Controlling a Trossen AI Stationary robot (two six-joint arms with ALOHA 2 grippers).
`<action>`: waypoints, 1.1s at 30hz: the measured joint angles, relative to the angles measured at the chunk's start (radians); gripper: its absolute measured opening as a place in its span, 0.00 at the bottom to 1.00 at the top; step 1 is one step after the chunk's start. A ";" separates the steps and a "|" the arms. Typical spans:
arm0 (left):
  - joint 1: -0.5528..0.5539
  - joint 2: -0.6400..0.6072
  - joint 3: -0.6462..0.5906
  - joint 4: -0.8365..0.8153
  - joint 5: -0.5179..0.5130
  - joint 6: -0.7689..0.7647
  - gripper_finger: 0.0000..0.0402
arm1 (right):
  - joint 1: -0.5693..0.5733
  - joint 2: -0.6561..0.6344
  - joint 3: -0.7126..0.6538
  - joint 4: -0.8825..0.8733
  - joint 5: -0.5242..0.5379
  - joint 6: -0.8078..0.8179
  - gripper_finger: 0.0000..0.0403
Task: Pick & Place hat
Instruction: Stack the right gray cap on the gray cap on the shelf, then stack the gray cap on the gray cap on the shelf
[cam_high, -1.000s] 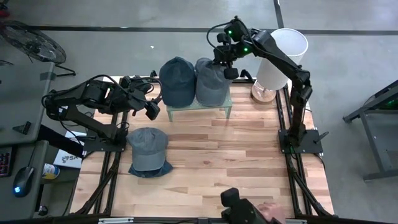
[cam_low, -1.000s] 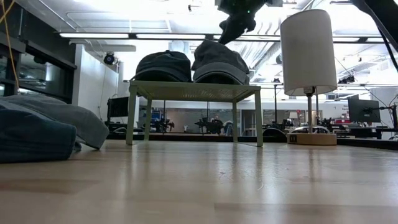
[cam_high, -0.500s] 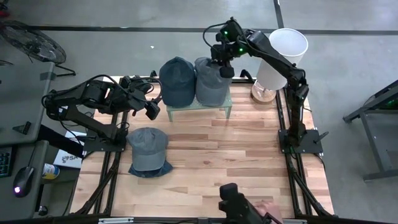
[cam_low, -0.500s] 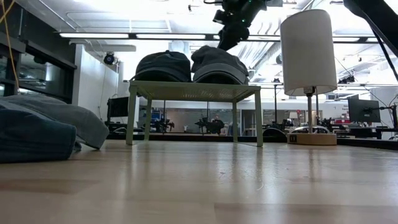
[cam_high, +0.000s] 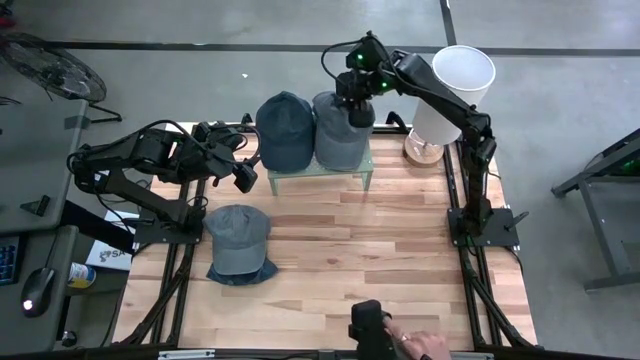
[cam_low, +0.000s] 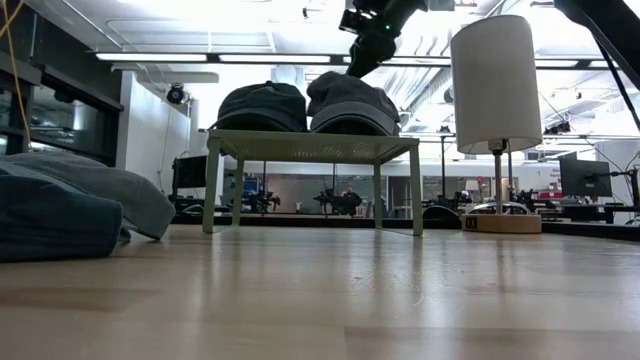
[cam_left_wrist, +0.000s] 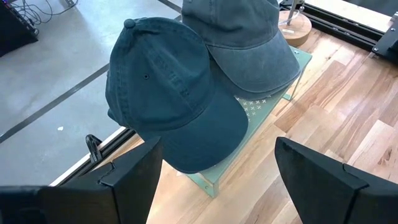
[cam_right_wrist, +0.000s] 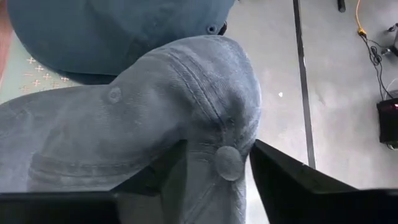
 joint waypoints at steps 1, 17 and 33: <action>0.000 0.000 0.000 0.000 0.000 0.000 0.76 | 0.004 0.000 0.000 0.001 0.012 0.004 0.42; 0.000 0.000 0.000 -0.002 0.022 0.000 0.76 | 0.076 -0.086 0.000 0.033 0.171 0.045 0.59; 0.000 -0.005 -0.015 -0.230 0.113 -0.126 0.76 | 0.239 -0.274 0.000 0.028 0.357 0.121 0.59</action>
